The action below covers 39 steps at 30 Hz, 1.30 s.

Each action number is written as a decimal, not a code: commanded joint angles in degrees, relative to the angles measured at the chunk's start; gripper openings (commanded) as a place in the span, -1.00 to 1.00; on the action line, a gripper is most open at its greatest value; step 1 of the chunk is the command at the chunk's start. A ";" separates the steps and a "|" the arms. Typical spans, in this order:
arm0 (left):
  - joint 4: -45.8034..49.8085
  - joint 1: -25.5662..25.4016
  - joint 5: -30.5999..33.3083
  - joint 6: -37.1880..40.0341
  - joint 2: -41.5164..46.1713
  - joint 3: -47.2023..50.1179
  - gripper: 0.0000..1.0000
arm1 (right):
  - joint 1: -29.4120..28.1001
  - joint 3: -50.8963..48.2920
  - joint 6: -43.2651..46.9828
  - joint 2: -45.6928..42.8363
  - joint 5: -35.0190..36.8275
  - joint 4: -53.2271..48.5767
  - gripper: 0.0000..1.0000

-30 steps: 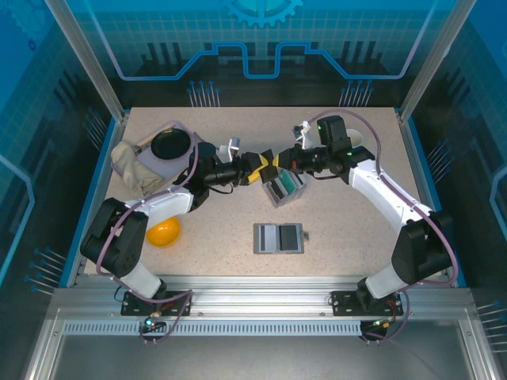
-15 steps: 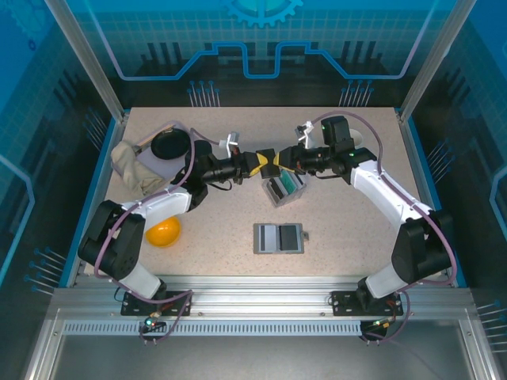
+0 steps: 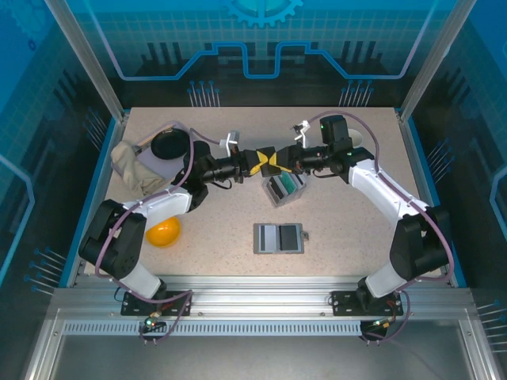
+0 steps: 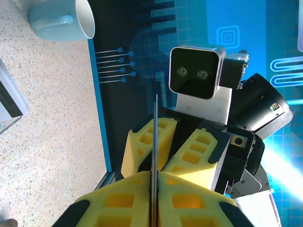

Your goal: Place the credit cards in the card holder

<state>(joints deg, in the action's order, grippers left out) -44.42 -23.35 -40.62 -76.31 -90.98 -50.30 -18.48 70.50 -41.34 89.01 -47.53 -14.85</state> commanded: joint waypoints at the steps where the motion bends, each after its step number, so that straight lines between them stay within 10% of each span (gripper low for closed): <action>1: -9.25 0.18 -2.18 -3.13 1.03 -0.24 -0.74 | 1.95 -0.78 0.50 1.08 3.21 -3.34 -0.60; 27: -4.58 1.04 0.19 -0.28 3.98 3.59 -0.82 | 4.53 -1.68 0.52 -0.35 11.45 -6.85 -0.82; 39: 25.48 1.78 8.96 13.45 12.28 8.68 -0.88 | -0.55 2.88 16.13 3.20 27.20 -14.44 -0.87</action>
<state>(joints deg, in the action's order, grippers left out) -28.49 -22.22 -35.53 -68.29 -80.82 -43.72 -16.01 70.46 -34.04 89.36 -29.30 -23.05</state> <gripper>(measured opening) 0.063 0.069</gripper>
